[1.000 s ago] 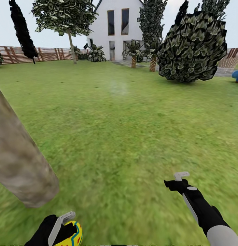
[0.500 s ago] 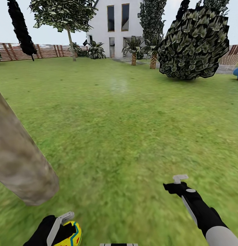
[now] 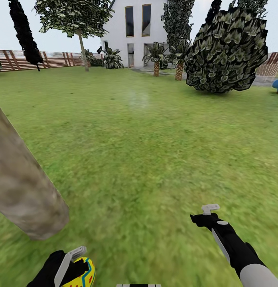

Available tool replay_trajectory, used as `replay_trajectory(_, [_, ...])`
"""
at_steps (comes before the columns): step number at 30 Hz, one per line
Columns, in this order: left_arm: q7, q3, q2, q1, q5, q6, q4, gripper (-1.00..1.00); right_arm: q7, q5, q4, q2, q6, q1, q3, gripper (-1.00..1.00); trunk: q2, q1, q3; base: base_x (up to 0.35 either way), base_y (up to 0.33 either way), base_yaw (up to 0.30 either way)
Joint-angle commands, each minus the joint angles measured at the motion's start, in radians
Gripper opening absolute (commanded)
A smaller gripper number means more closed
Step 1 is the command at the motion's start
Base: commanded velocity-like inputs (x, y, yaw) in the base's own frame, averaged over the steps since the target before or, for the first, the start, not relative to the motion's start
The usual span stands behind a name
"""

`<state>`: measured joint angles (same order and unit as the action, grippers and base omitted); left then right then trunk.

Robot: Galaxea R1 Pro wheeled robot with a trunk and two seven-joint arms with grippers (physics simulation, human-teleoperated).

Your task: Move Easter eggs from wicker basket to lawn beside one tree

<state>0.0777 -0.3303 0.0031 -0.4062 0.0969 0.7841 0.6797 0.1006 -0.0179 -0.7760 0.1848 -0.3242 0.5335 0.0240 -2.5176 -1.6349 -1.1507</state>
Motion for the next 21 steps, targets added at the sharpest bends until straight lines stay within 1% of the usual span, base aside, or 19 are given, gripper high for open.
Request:
replay_trajectory(1, [0.008, -0.001, -0.001, 0.000, 0.010, 0.004, 0.001, -1.00, 0.002, -0.002, -0.002, 0.001, -0.006, 0.000, 0.002, 1.00, 0.000, 0.000, -0.001, 0.000, 0.000, 0.000])
replay_trajectory(2, [0.008, -0.001, -0.001, 0.000, 0.010, 0.004, 0.001, -1.00, 0.002, -0.002, -0.002, 0.001, -0.006, 0.000, 0.002, 1.00, 0.000, 0.000, -0.001, 0.000, 0.000, 0.000])
replay_trajectory(7, [0.008, -0.001, -0.001, 0.000, 0.010, 0.004, 0.002, -1.00, 0.002, -0.002, -0.002, 0.001, -0.007, 0.000, 0.002, 1.00, -0.002, -0.002, -0.020, 0.000, 0.000, 0.000])
replay_trajectory(9, [0.008, -0.002, 0.005, 0.000, 0.010, 0.005, 0.005, -1.00, 0.002, -0.001, -0.002, 0.001, -0.007, 0.000, 0.001, 1.00, -0.002, -0.003, -0.028, 0.000, 0.000, 0.000])
replay_trajectory(10, [0.008, -0.003, 0.012, 0.000, 0.010, 0.006, 0.006, -1.00, 0.002, -0.001, -0.002, 0.001, -0.007, 0.000, 0.001, 1.00, -0.002, -0.003, -0.032, 0.000, 0.000, 0.000])
replay_trajectory(12, [0.009, -0.003, 0.016, 0.000, 0.010, 0.005, 0.006, -1.00, 0.002, -0.001, -0.002, 0.001, -0.007, 0.000, 0.001, 1.00, -0.003, -0.004, -0.040, 0.000, 0.000, 0.000])
replay_trajectory(16, [0.010, -0.003, 0.018, 0.000, 0.010, 0.005, 0.006, -1.00, 0.001, -0.001, -0.002, 0.001, -0.007, 0.000, 0.001, 1.00, -0.004, -0.006, -0.055, 0.000, 0.000, 0.000])
replay_trajectory(21, [0.010, -0.003, 0.014, 0.000, 0.010, 0.005, 0.006, -1.00, 0.001, -0.002, -0.002, 0.001, -0.007, 0.000, 0.002, 1.00, -0.005, -0.008, -0.074, 0.000, 0.000, 0.000])
